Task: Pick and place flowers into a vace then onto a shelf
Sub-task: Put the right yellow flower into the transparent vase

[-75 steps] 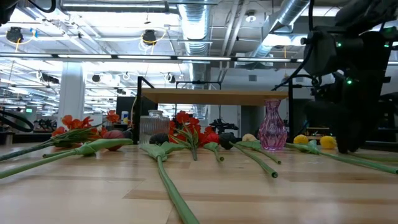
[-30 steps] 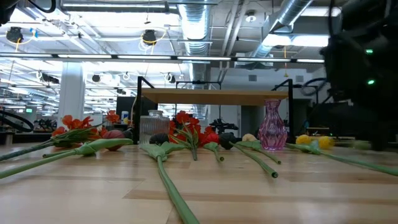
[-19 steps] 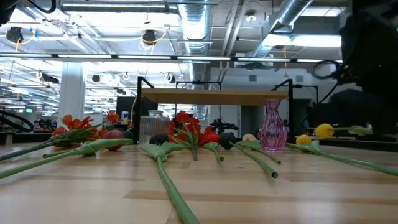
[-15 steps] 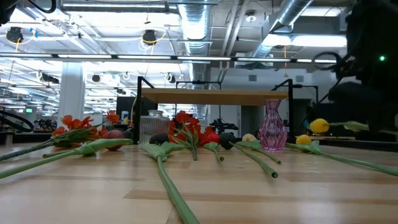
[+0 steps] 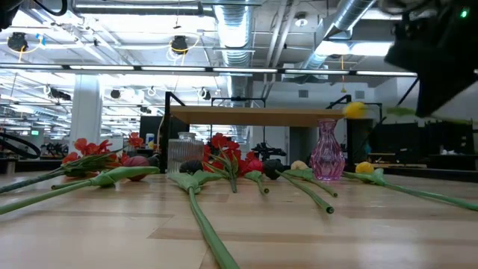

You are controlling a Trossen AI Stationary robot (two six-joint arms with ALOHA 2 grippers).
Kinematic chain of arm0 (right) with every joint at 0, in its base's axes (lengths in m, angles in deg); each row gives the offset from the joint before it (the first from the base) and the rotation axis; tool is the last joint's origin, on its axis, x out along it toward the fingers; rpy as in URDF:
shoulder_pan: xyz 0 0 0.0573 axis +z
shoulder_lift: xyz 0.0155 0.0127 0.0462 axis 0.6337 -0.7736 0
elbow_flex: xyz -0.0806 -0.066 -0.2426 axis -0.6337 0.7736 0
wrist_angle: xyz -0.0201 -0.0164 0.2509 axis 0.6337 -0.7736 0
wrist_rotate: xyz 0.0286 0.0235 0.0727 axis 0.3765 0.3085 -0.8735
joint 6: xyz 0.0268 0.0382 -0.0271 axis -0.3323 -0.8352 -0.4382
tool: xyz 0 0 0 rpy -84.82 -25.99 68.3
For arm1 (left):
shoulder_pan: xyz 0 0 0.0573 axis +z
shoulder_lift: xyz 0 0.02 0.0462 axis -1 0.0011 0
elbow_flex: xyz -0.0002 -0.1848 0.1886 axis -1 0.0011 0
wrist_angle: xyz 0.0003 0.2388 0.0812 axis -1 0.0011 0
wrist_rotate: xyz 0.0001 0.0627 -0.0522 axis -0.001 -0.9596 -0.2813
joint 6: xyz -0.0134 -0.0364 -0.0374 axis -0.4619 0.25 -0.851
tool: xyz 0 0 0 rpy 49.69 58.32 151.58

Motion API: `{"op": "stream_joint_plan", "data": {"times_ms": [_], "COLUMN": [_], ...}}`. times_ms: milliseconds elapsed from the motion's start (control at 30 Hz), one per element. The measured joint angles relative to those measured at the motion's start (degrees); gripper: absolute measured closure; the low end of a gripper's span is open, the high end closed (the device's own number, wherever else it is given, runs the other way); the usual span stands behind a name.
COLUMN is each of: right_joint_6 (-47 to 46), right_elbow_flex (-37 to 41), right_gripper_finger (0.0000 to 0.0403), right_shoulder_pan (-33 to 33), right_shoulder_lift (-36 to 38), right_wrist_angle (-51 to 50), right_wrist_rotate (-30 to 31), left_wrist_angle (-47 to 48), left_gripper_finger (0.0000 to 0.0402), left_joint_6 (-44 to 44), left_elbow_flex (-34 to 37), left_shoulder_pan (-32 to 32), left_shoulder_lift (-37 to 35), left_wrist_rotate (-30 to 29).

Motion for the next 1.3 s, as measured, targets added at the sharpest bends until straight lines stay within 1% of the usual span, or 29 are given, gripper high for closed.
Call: {"op": "stream_joint_plan", "data": {"times_ms": [233, 500, 667, 867, 1200, 1300], "right_joint_6": [0.1, 0.5, 1.5, 9.2, 25.6, 30.7], "right_elbow_flex": [-3.9, -5.5, -6.0, -6.0, -6.0, -6.0], "right_gripper_finger": [0.0403, 0.0403, 0.0403, 0.0403, 0.0403, 0.0403], "right_shoulder_pan": [2.8, 5.3, 6.6, 7.0, 6.1, 5.7], "right_shoulder_lift": [0.0, 0.0, 0.0, 0.0, 0.0, 0.0], "right_wrist_angle": [-2.0, -1.5, -0.5, 7.1, 21.0, 24.8], "right_wrist_rotate": [7.3, 16.8, 24.0, 31.8, 38.5, 39.8], "left_wrist_angle": [0.0, 0.0, 0.0, -0.1, -0.9, -1.5], "left_gripper_finger": [0.0092, 0.0092, 0.0092, 0.0092, 0.0092, 0.0092], "left_joint_6": [0.0, 0.0, 0.0, 3.7, 4.3, 4.3], "left_elbow_flex": [0.0, 0.0, 0.0, 0.0, 0.0, 0.0], "left_shoulder_pan": [0.0, 0.0, 0.0, 0.0, 0.0, 0.0], "left_shoulder_lift": [0.0, 0.0, 0.0, 0.0, 0.1, 1.1], "left_wrist_rotate": [0.0, 0.0, 0.0, 0.0, -0.1, -2.7]}}
